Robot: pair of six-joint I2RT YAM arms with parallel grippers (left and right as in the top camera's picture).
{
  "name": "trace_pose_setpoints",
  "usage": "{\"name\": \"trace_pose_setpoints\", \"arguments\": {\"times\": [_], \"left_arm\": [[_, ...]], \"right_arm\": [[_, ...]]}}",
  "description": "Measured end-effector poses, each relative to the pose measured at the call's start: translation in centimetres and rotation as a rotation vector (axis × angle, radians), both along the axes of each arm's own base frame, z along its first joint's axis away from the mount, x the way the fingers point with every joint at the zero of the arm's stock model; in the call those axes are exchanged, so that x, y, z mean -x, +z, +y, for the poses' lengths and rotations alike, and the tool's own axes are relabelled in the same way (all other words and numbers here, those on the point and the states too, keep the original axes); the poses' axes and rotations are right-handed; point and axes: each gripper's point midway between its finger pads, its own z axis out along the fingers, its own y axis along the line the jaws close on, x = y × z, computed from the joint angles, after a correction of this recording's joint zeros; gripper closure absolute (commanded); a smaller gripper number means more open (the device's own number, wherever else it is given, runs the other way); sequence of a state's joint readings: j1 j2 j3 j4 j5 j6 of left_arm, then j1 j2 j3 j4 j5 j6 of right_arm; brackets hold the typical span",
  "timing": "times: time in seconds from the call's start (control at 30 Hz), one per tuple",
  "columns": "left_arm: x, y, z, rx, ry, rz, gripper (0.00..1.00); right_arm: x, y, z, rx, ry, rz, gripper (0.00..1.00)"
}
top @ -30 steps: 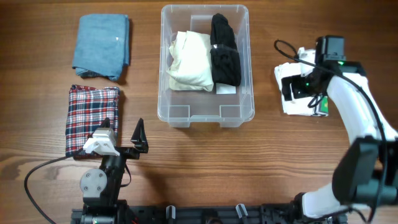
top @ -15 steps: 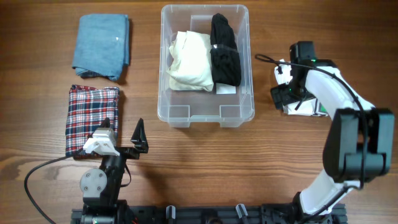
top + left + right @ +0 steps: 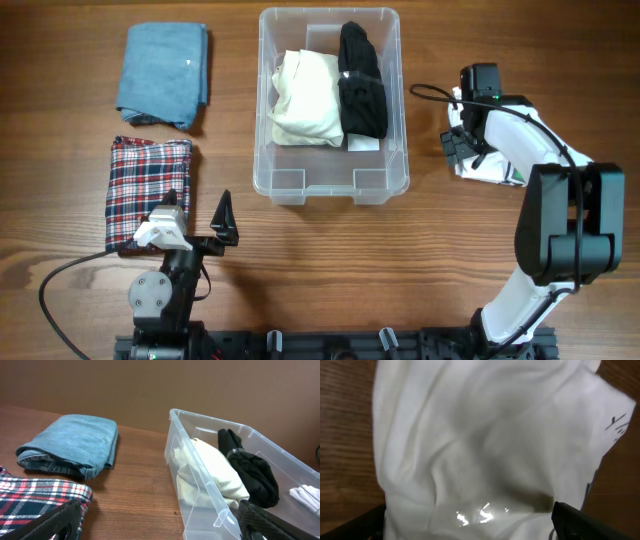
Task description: Pack container
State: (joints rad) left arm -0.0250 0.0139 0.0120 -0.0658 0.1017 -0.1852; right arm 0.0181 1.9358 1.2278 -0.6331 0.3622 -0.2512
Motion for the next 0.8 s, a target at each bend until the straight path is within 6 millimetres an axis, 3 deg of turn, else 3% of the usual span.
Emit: {"name": "trace_pose_setpoints", "arguments": {"times": [0.17,0.3,0.4,0.67,0.8], "left_arm": [[0.0,0.0,0.0,0.0,0.0,0.0,0.0],[0.0,0.0,0.0,0.0,0.0,0.0,0.0],[0.0,0.0,0.0,0.0,0.0,0.0,0.0],[0.0,0.0,0.0,0.0,0.0,0.0,0.0],[0.0,0.0,0.0,0.0,0.0,0.0,0.0]], "right_arm": [[-0.27,-0.13,-0.02,0.0,-0.005,-0.01,0.31],[-0.5,-0.14,-0.02,-0.009,-0.042,-0.034,0.39],[-0.69,-0.09,-0.01,-0.018,-0.075,-0.055,0.5],[-0.75,-0.06,-0.01,-0.041,-0.165,-0.093,0.64],[-0.93,0.78,-0.01,-0.05,-0.191,-0.124,0.75]]}}
